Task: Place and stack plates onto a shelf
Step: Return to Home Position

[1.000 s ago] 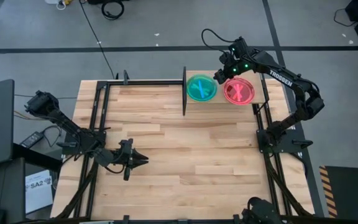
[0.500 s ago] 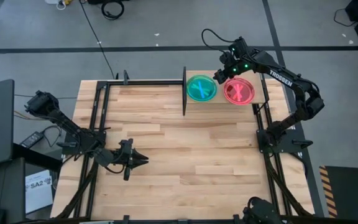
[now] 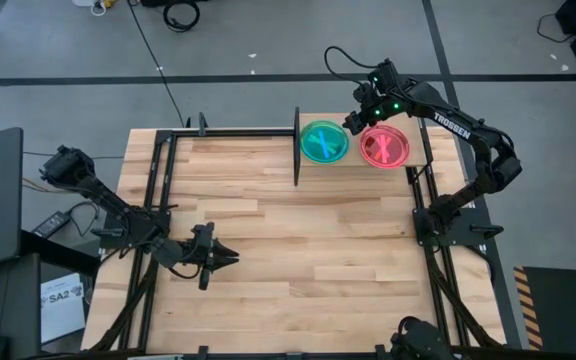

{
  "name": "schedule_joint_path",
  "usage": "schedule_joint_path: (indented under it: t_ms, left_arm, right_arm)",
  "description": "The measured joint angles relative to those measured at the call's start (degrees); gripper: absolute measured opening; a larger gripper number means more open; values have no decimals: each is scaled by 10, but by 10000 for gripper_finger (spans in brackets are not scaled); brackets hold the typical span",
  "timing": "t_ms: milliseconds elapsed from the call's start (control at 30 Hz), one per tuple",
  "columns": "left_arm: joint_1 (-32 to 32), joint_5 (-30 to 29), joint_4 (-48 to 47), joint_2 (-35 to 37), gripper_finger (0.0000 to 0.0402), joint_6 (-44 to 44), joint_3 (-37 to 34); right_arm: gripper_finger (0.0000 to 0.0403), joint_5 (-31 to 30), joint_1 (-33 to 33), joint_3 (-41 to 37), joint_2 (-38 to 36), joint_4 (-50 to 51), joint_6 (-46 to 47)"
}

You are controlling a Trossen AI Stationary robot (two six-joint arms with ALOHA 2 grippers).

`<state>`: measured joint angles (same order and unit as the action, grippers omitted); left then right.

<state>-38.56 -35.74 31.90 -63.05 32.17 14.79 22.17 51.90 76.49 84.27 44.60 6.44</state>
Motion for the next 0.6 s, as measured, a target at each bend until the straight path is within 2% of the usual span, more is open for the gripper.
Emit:
schedule_joint_path:
  t_ms: [200, 467, 600]
  left_arm:
    - [32, 17, 14, 0, 78, -48, 0]
    - [148, 181, 95, 0, 78, -141, 0]
    - [198, 237, 119, 0, 78, -161, 0]
  right_arm:
    - [170, 12, -10, 0, 0, 0, 0]
    - [154, 15, -57, 0, 0, 0, 0]
    - [145, 15, -86, 0, 0, 0, 0]
